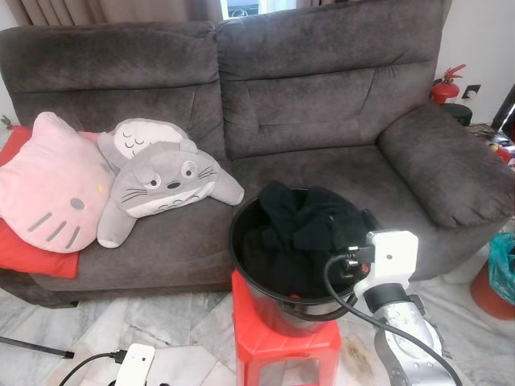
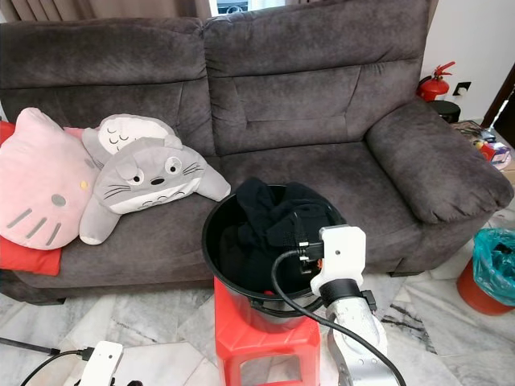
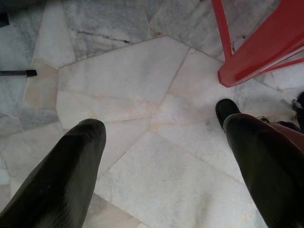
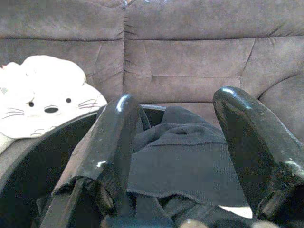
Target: Hang hanger
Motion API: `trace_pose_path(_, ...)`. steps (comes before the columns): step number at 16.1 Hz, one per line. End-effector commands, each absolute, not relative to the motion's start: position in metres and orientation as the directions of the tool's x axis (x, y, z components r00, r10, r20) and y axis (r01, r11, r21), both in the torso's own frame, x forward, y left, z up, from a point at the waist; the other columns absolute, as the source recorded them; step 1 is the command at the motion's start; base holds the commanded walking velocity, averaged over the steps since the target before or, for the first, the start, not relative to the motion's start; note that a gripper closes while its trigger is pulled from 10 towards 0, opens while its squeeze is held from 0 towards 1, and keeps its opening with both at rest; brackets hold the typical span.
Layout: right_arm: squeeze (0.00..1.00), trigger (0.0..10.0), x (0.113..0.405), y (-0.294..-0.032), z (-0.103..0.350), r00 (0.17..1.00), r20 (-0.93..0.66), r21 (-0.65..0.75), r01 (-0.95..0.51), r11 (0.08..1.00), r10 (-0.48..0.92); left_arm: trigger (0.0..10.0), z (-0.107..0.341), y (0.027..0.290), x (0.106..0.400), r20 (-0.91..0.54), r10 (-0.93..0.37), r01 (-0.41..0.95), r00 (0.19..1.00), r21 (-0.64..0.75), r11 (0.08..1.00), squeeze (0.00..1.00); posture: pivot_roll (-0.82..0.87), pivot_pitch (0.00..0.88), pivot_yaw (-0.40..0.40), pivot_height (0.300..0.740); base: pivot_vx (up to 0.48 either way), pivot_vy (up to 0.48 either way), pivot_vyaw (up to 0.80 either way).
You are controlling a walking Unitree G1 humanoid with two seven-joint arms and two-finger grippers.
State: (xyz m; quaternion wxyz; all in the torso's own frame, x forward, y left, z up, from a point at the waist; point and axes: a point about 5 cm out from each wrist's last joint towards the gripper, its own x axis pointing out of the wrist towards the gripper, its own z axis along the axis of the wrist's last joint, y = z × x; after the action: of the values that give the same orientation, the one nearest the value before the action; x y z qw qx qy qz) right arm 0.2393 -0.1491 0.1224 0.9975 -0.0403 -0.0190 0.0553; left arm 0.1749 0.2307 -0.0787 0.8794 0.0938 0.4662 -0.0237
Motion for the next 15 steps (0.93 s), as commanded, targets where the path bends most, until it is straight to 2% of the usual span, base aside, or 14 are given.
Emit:
trace_pose_path(1, 0.0, 10.0, 0.2384, -0.147, 0.1216, 0.991, 0.022, -0.131, -0.129, 0.983, 0.133, 10.0, -0.0789, 0.2344, 0.1728, -0.832, 0.05, 0.148, 0.553, 0.157, 0.976, 0.0, -0.16, 0.0, 0.093, 0.74, 0.0, 0.0, 0.0)
trace_pose_path(5, 0.0, 10.0, 0.2364, -0.1461, 0.1226, 0.99, 0.035, -0.104, -0.136, 0.985, 0.14, 10.0, -0.0793, 0.2334, 0.1724, -0.834, 0.046, 0.15, 0.55, 0.154, 0.977, 0.0, -0.16, 0.0, 0.093, 0.74, 0.0, 0.0, 0.53)
trace_pose_path(7, 0.0, 10.0, 0.2363, -0.146, 0.1252, 0.99, 0.05, -0.074, -0.13, 0.989, 0.134, 10.0, -0.0796, 0.2328, 0.1722, -0.835, 0.044, 0.15, 0.549, 0.151, 0.977, 0.0, -0.16, 0.0, 0.091, 0.74, 0.0, 0.0, 0.0)
trace_pose_path(9, 0.0, 10.0, 0.2361, -0.1465, 0.1236, 0.989, 0.037, -0.106, -0.136, 0.985, 0.141, 10.0, -0.0799, 0.2322, 0.1721, -0.835, 0.045, 0.149, 0.549, 0.15, 0.977, 0.0, -0.16, 0.0, 0.092, 0.74, 0.0, 0.0, 0.0)
trace_pose_path(15, 0.0, 10.0, 0.2348, -0.1431, 0.1254, 0.985, 0.05, -0.098, -0.16, 0.982, 0.166, 10.0, -0.0795, 0.2317, 0.1731, -0.833, 0.04, 0.152, 0.551, 0.148, 0.977, 0.0, -0.16, 0.002, 0.093, 0.74, 0.252, 0.0, 0.38)
